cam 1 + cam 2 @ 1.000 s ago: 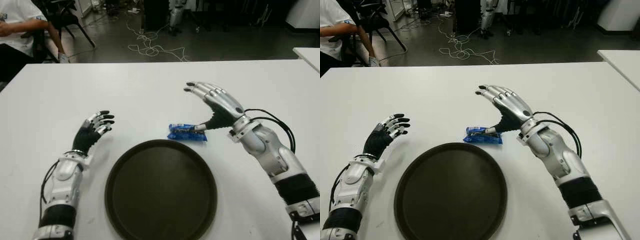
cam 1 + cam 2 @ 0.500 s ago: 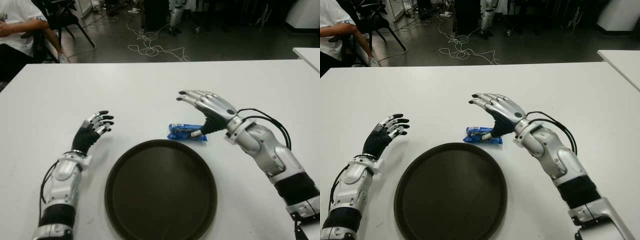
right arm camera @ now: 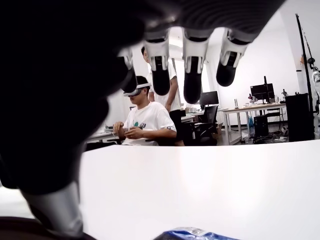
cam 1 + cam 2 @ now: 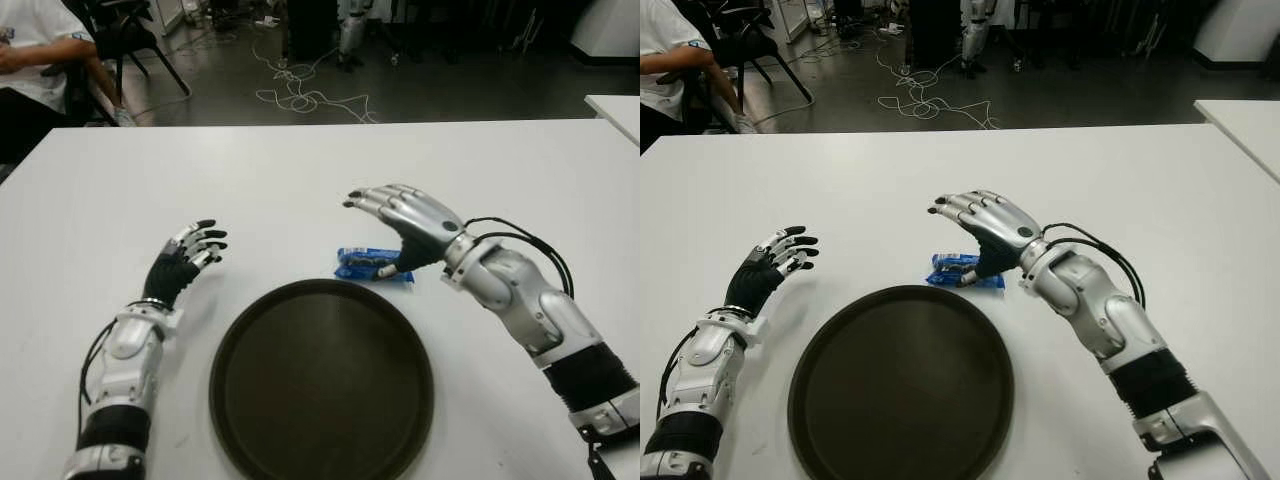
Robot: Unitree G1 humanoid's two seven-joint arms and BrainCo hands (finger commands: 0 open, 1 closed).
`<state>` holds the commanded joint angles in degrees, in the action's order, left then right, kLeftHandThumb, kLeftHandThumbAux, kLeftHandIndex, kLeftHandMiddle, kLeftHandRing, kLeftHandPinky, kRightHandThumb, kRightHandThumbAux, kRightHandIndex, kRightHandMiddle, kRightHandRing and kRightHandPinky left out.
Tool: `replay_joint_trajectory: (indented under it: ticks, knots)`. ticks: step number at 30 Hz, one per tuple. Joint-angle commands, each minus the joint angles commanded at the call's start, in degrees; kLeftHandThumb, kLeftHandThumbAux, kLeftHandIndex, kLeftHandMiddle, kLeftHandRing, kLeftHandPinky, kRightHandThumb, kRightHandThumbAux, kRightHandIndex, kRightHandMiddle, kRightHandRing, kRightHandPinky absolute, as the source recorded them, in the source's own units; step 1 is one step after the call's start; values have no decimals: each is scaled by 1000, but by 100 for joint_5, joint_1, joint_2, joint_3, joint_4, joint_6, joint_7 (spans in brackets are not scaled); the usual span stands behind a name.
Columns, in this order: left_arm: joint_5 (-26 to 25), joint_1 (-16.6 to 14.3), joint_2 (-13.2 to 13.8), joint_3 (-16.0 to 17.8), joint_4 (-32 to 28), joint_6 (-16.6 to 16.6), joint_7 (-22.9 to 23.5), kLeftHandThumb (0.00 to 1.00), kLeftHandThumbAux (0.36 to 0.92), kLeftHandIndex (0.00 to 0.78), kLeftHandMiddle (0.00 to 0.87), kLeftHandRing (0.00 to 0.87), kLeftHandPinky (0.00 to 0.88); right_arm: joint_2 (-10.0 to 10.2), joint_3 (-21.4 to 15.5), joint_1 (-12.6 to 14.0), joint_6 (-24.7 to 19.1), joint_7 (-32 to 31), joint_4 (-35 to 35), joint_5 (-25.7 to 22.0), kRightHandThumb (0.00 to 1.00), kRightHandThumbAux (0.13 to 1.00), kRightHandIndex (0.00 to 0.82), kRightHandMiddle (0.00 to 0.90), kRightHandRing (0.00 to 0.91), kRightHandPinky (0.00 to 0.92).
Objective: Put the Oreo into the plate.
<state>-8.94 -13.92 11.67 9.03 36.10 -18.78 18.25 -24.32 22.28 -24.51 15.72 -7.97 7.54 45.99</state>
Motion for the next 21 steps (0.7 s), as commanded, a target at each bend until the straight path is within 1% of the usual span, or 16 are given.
replay_joint_trajectory:
  ticks: [6, 12, 17, 21]
  knots:
    - [29, -21, 7, -3, 23, 61, -66, 34, 703, 224, 296, 283, 292, 27, 73, -30, -114, 124, 71, 129, 0, 817, 156, 184, 178, 125]
    - [97, -5, 28, -32, -50, 166, -140, 29, 705, 222, 299, 283, 292, 67, 106, -47, -231, 138, 113, 177, 0, 813, 152, 183, 176, 119]
    - [54, 5, 28, -15, -23, 71, -73, 27, 689, 208, 294, 284, 300, 88, 136, -91, -317, 145, 174, 187, 0, 801, 152, 181, 177, 126]
    - [8, -11, 20, 8, 20, 20, -27, 49, 705, 204, 297, 290, 307, 116, 164, -142, -396, 159, 257, 200, 0, 792, 156, 185, 185, 135]
